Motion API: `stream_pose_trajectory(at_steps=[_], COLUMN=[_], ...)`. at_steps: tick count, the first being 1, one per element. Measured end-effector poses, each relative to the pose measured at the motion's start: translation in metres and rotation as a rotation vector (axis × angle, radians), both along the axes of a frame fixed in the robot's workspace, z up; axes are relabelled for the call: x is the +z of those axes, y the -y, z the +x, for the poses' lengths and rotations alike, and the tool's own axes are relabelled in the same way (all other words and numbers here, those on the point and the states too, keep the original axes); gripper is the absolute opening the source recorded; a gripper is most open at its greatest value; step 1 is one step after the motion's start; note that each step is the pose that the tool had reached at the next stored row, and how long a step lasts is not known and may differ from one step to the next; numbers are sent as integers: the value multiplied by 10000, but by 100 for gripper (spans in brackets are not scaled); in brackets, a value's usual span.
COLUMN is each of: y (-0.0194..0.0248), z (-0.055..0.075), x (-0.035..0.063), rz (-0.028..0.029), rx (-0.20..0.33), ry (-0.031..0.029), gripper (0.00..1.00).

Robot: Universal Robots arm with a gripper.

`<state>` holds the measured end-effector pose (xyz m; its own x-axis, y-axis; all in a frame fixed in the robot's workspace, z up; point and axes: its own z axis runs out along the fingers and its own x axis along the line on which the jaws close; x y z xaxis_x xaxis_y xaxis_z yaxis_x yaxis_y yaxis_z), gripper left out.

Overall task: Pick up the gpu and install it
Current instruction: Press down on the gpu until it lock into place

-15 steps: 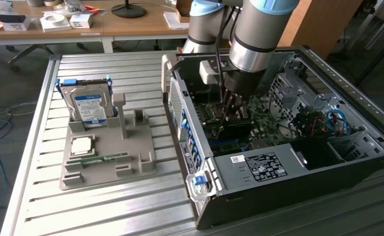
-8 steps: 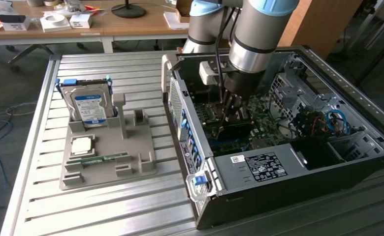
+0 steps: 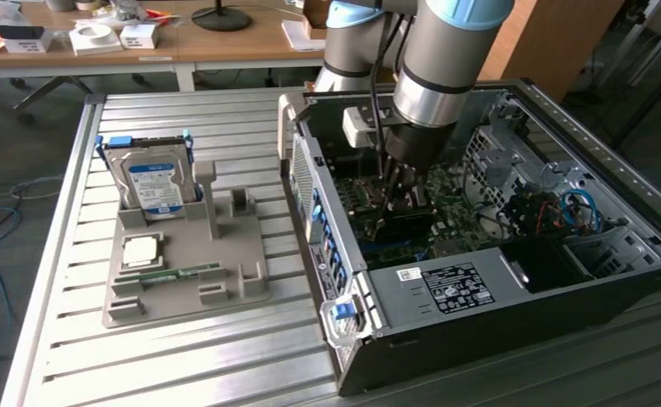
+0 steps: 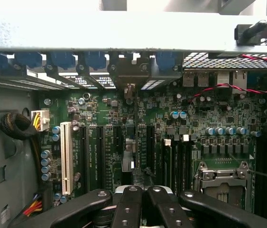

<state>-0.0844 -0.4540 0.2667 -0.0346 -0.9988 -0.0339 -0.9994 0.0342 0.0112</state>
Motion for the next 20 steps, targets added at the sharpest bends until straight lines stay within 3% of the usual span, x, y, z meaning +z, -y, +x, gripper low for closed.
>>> stream_pose_trajectory(at_steps=[20], y=[-1], z=[-11], x=[-35], rz=[11], rx=[-1], ry=[5], gripper=[11])
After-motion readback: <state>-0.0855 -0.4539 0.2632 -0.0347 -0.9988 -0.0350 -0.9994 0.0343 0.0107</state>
